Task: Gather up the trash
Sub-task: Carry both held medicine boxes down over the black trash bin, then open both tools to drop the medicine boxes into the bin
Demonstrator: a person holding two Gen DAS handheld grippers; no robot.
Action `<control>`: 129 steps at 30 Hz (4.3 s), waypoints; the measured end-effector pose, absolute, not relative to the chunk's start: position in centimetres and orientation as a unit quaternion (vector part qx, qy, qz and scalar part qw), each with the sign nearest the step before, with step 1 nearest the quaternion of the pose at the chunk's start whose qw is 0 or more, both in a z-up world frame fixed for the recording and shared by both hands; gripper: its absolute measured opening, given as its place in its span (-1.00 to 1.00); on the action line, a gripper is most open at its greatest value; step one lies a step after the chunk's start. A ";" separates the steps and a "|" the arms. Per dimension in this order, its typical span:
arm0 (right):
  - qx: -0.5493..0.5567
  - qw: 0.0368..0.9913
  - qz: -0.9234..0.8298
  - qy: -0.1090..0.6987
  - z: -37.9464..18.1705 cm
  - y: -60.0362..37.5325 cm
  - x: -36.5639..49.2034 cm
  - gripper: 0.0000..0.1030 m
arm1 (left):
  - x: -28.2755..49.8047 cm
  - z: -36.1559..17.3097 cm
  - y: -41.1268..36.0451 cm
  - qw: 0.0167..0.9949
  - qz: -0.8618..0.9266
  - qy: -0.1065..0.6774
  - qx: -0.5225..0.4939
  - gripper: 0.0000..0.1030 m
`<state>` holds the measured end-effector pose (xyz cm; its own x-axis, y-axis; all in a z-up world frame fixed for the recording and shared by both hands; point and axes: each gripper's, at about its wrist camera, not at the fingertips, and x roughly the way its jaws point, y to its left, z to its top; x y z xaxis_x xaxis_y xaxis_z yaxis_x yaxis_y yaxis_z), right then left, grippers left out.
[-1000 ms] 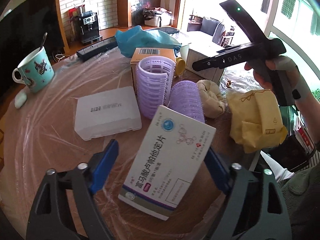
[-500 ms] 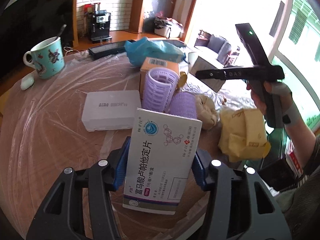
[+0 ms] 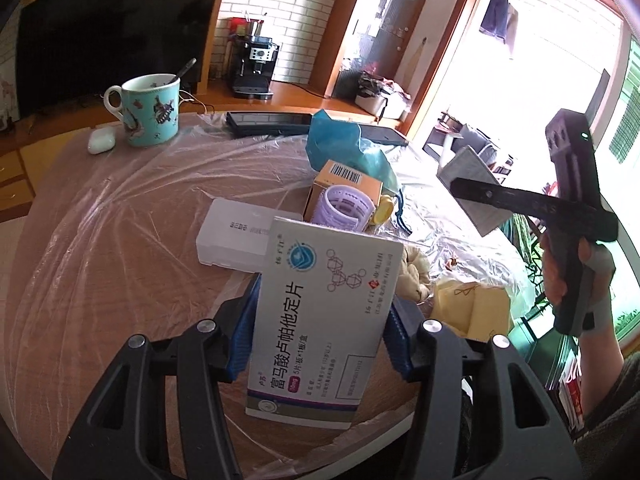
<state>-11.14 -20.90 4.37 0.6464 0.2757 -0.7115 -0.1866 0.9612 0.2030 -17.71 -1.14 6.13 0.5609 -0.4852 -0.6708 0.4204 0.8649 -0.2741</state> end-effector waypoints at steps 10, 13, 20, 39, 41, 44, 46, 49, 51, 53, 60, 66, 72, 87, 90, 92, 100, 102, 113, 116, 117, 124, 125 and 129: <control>0.032 0.909 0.187 0.372 7.1 -18.2 -17.4 -0.11 | -19.7 7.3 -1.6 0.891 -0.236 0.385 -0.048 0.06; 0.026 0.906 0.201 0.371 7.4 -17.7 -19.4 -0.11 | -20.7 7.6 -1.6 0.893 -0.230 0.384 -0.048 0.06; 0.022 0.898 0.221 0.379 7.2 -16.9 -23.3 -0.11 | -23.2 8.1 -1.8 0.895 -0.224 0.384 -0.043 0.06; 0.029 0.867 0.243 0.435 3.0 -16.3 -29.0 -0.11 | -29.3 7.2 -3.9 0.880 -0.251 0.402 -0.018 0.06; 0.031 0.863 0.245 0.441 2.5 -16.3 -29.3 -0.11 | -29.8 6.8 -4.1 0.878 -0.251 0.407 -0.014 0.06; 0.031 0.857 0.244 0.453 1.6 -16.1 -29.7 -0.11 | -30.3 6.0 -4.4 0.874 -0.251 0.415 -0.008 0.06; 0.030 0.853 0.246 0.459 1.1 -15.9 -29.8 -0.11 | -30.5 5.5 -4.6 0.871 -0.252 0.422 -0.007 0.06; 0.021 0.852 0.242 0.465 0.4 -15.5 -29.9 -0.11 | -30.7 4.7 -4.8 0.867 -0.249 0.431 -0.004 0.06; 0.017 0.850 0.239 0.469 -0.2 -15.3 -30.0 -0.11 | -30.8 4.2 -4.9 0.865 -0.248 0.436 -0.004 0.06; 0.013 0.848 0.236 0.474 -0.7 -15.2 -29.9 -0.11 | -30.9 3.7 -5.0 0.864 -0.246 0.440 0.000 0.06; 0.008 0.840 0.228 0.492 -2.3 -15.1 -29.7 -0.11 | -31.2 2.2 -5.2 0.857 -0.241 0.456 0.006 0.06; 0.004 0.835 0.228 0.501 -3.2 -14.9 -29.6 -0.11 | -31.5 1.4 -5.8 0.852 -0.238 0.465 0.016 0.06; 0.005 0.829 0.227 0.511 -4.3 -14.8 -29.4 -0.11 | -31.3 0.3 -6.1 0.846 -0.238 0.476 0.020 0.06; -0.002 0.815 0.216 0.538 -6.7 -13.8 -28.7 -0.11 | -30.7 -2.3 -6.5 0.836 -0.227 0.498 0.035 0.06; -0.004 0.813 0.214 0.541 -7.1 -13.8 -28.6 -0.11 | -30.6 -2.7 -6.5 0.834 -0.227 0.502 0.036 0.06; -0.005 0.812 0.212 0.543 -7.4 -13.8 -28.6 -0.11 | -30.5 -2.9 -6.6 0.833 -0.225 0.503 0.040 0.06; -0.007 0.809 0.205 0.551 -7.7 -13.5 -28.5 -0.11 | -30.1 -4.1 -6.7 0.831 -0.220 0.509 0.045 0.06; -0.010 0.809 0.201 0.552 -7.9 -13.4 -28.5 -0.11 | -30.0 -4.4 -6.8 0.830 -0.218 0.512 0.046 0.06; -0.009 0.810 0.185 0.556 -9.8 -13.8 -27.9 -0.11 | -29.3 -6.1 -6.6 0.826 -0.210 0.521 0.055 0.06; -0.008 0.810 0.184 0.558 -10.1 -13.8 -27.8 -0.11 | -29.1 -6.5 -6.5 0.824 -0.207 0.524 0.056 0.06; -0.007 0.809 0.183 0.559 -10.2 -13.8 -27.7 -0.11 | -29.0 -6.7 -6.4 0.824 -0.206 0.524 0.057 0.06; -0.008 0.805 0.183 0.564 -10.8 -13.6 -27.5 -0.11 | -28.5 -7.6 -6.7 0.821 -0.200 0.531 0.062 0.06; -0.008 0.804 0.183 0.565 -10.8 -13.5 -27.4 -0.11 | -28.5 -7.8 -6.7 0.821 -0.200 0.531 0.063 0.06; -0.009 0.803 0.181 0.568 -11.3 -13.5 -27.3 -0.11 | -28.3 -8.3 -7.0 0.818 -0.202 0.534 0.069 0.06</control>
